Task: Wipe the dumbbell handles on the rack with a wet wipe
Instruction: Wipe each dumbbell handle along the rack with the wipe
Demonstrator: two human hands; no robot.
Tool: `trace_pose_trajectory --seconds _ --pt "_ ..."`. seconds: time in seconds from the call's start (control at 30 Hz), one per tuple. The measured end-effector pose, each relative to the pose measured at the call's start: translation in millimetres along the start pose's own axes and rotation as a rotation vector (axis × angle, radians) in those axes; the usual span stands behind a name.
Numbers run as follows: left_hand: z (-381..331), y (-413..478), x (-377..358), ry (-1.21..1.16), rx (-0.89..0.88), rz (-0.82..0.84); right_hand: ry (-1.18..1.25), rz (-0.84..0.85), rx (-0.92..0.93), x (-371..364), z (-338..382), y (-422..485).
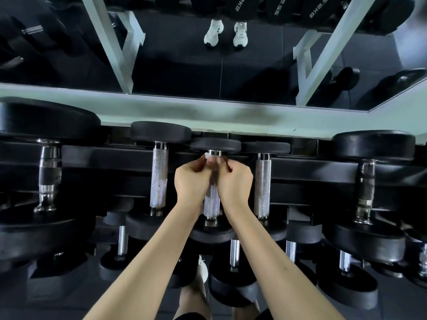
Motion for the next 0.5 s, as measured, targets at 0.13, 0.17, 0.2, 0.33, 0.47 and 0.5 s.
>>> trace_pose_trajectory --seconds 0.13,0.17,0.2,0.33,0.47,0.5 --pt "5.0 -1.2 3.5 0.039 -0.041 0.029 -0.030 0.031 0.054 5.7 -3.8 -1.9" --pt "7.2 -2.2 6.5 0.050 -0.055 0.038 -0.038 0.049 0.070 8.5 -6.2 -4.7" --pt "9.8 -3.9 9.7 0.065 -0.066 0.045 -0.048 0.066 0.083 11.5 -9.1 -8.3" --pt "22.2 -11.2 21.6 0.154 -0.089 0.067 -0.084 0.130 0.129 17.7 -21.2 -22.5" --pt "25.9 -18.5 31.1 0.252 -0.125 0.075 -0.168 0.184 0.160 20.2 -29.4 -30.0" --pt "24.9 -19.5 32.9 0.305 -0.162 0.078 -0.208 0.200 0.180 21.9 -31.2 -31.7"
Point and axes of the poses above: each hand's wrist, its own y-axis towards the middle knuckle, its own x-axis out of the back of the hand, z = x × y, the point moved 3 cm from there along y, towards the middle knuckle, and after that the axes turned 14 degrees about -z, right-handed, at the moved point
